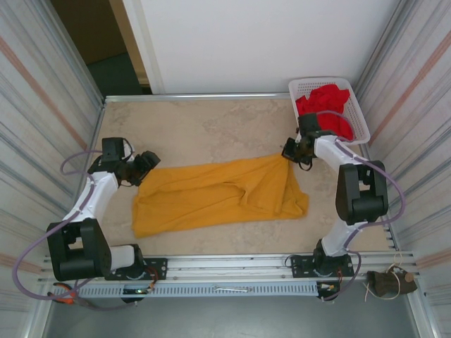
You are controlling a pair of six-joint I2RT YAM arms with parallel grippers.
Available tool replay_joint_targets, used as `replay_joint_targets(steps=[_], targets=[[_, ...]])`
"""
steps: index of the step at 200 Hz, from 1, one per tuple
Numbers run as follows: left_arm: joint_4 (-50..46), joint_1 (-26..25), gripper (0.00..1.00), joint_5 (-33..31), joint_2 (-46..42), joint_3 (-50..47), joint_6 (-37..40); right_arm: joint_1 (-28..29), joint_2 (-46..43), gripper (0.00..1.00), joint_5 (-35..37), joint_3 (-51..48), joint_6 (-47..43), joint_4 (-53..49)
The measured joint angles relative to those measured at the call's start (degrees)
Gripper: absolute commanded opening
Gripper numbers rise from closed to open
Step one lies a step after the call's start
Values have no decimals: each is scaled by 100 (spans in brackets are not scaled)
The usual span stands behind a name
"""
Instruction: Fold the inside-out t-shirt
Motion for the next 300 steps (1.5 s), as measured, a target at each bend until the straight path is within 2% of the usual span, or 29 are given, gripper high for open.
replay_joint_targets(steps=[6, 10, 22, 47, 74, 121, 162, 193, 200, 222, 263, 300], targets=[[-2, 0, 69, -2, 0, 0, 0, -24, 103, 27, -9, 142, -46, -17], [-2, 0, 69, -2, 2, 0, 0, -28, 186, 34, -7, 229, -61, -22], [-2, 0, 69, -2, 4, 0, 0, -50, 387, 40, 24, 400, -136, -59], [-2, 0, 70, 0, 4, 0, 2, -48, 437, 41, 125, 227, -203, -118], [-7, 0, 70, -2, 4, 2, 2, 103, -264, 40, 306, -568, -179, -229], [-7, 0, 70, 17, 4, 2, 2, 1073, -2072, 37, 774, -1939, 284, -494], [-7, 0, 70, 17, 4, 2, 0, 1685, -2328, 38, 1150, -2564, 820, -732], [-7, 0, 70, 17, 4, 2, 0, 1991, -2175, 33, 1250, -2675, 1075, -710], [-9, 0, 70, 17, 4, 2, 0, 2033, -2085, 28, 1287, -2675, 1115, -695], [-7, 0, 70, 17, 4, 2, 0, 2105, -1860, 0, 1379, -2675, 1213, -682], [-4, 0, 70, 22, 4, 2, 0, 2028, -2000, 0, 1652, -2673, 1217, -887], [-2, 0, 70, 46, 4, 2, 0, 1626, -2557, 0, 1725, -2671, 1176, -1141]])
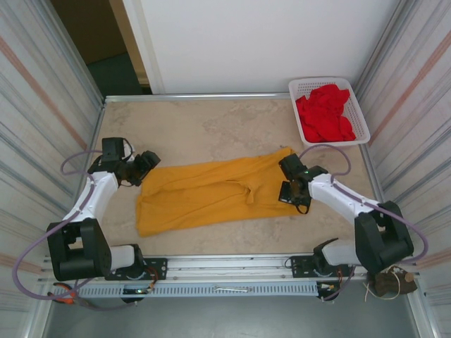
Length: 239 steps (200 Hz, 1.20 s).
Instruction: Fold the inside-out t-shirt
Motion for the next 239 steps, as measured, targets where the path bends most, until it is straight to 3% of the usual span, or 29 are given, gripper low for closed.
replay_joint_targets(steps=[12, 20, 28, 36, 91, 156, 208, 239], targets=[[2, 0, 70, 15, 0, 0, 0, -94, -11, 0, 37, -2, 0, -39], [2, 0, 70, 17, 0, 0, 0, -146, -7, 14, 50, -17, 0, -44], [4, 0, 70, 17, 0, 0, 0, -179, -7, 35, 50, -33, -2, -42], [7, 0, 70, 20, 0, 0, 0, -188, -7, 41, 55, -42, 7, -61], [-131, -4, 70, -98, 35, 11, 74, 131, -188, 35, 28, 214, 0, -291], [-20, 28, 69, -505, 122, -407, -31, 122, 380, 29, -737, 223, 24, 1014], [597, 22, 69, -435, 1263, -588, -85, -409, 518, 29, -966, -525, 348, 1480], [721, 22, 69, -389, 1604, -291, -9, -472, 66, 30, -879, -885, 807, 1464]])
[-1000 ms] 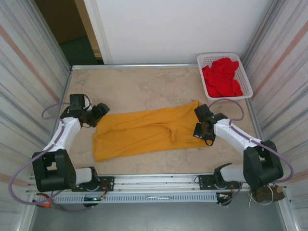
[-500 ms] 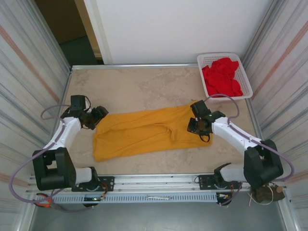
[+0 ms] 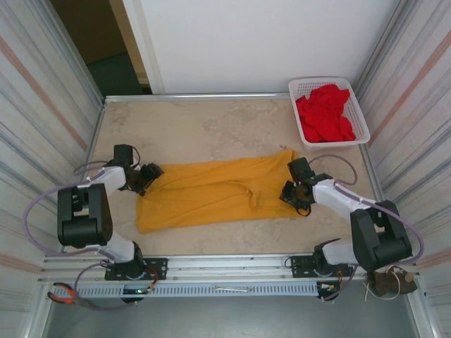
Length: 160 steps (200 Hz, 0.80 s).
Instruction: Fold the inside-out t-shirt
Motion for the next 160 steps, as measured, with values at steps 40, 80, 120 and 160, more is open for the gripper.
replay_joint_targets(steps=[40, 80, 120, 160], targets=[[55, -39, 69, 22, 459, 466, 271, 39, -1191, 34, 175, -682, 721, -378], [33, -39, 70, 46, 588, 697, 446, -63, -1762, 40, 129, -651, 682, -852], [-212, -448, 71, 39, -234, 807, 472, -782, -1755, 64, -11, 848, -160, -1279], [37, -2011, 71, 50, -813, 1346, 68, -1993, -1139, 74, -632, 1213, -892, -1003]])
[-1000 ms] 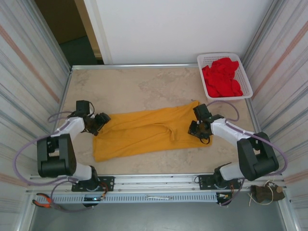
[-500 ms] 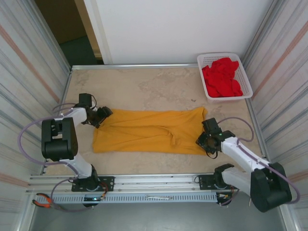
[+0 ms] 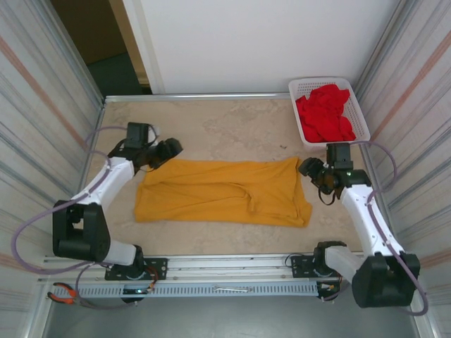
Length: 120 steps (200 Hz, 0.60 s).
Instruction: Fold the inside-out t-shirt
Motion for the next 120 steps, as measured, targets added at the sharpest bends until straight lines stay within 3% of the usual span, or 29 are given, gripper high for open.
replay_joint_targets(steps=[29, 50, 120], targets=[[431, -1246, 71, 44, 490, 297, -420, -352, 785, 76, -501, -205, -339, 363], [811, -1869, 71, 120, 1161, 568, -704, -470, 964, 76, -804, -367, -435, 575], [1956, -3086, 71, 358, 2730, 1084, -1493, -601, 1530, 74, -1038, -474, -535, 1104]])
